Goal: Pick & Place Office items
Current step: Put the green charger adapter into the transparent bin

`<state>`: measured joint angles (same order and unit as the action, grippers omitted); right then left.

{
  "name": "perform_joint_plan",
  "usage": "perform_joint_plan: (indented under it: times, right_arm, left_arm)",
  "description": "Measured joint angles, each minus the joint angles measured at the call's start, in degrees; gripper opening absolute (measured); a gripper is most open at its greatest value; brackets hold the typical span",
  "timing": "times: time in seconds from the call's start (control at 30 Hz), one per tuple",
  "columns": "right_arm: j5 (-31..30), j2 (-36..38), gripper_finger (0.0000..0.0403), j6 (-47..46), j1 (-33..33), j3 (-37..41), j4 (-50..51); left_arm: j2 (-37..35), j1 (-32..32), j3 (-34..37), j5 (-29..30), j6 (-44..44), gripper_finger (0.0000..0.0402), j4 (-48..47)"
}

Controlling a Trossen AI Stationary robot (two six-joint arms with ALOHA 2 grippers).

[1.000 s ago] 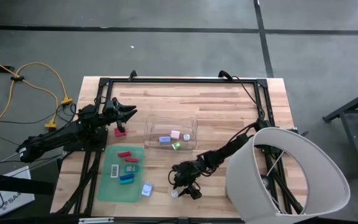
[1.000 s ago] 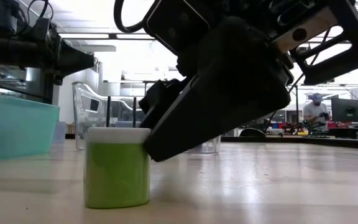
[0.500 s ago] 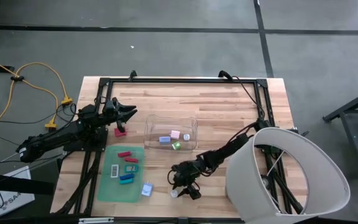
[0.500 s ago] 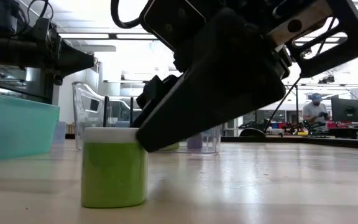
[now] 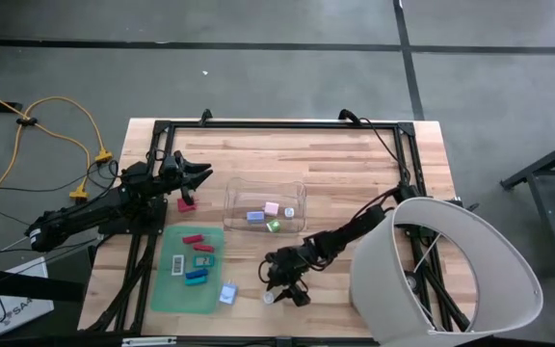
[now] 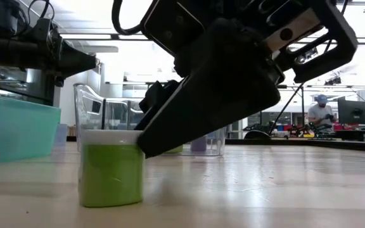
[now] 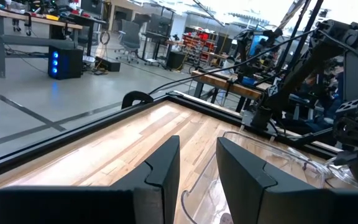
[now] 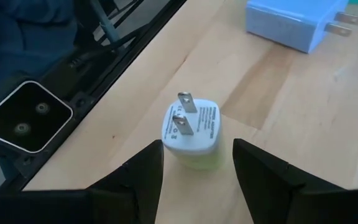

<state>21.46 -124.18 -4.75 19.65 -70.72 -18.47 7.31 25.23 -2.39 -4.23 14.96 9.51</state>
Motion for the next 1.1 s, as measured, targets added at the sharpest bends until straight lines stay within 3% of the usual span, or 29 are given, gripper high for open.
perform_joint_plan:
  times: [0.67, 1.1]
  right_arm:
    - [-0.32, 0.00, 0.0181, 0.46, -1.04, 0.00, -1.37]
    - [2.74, -2.01, 0.0181, 0.03, -2.09, -1.74, -1.30]
  left_arm:
    - [0.02, -0.02, 0.00, -0.02, 0.00, 0.0102, -0.01]
    - [0.00, -0.01, 0.00, 0.00, 0.00, 0.0102, 0.03]
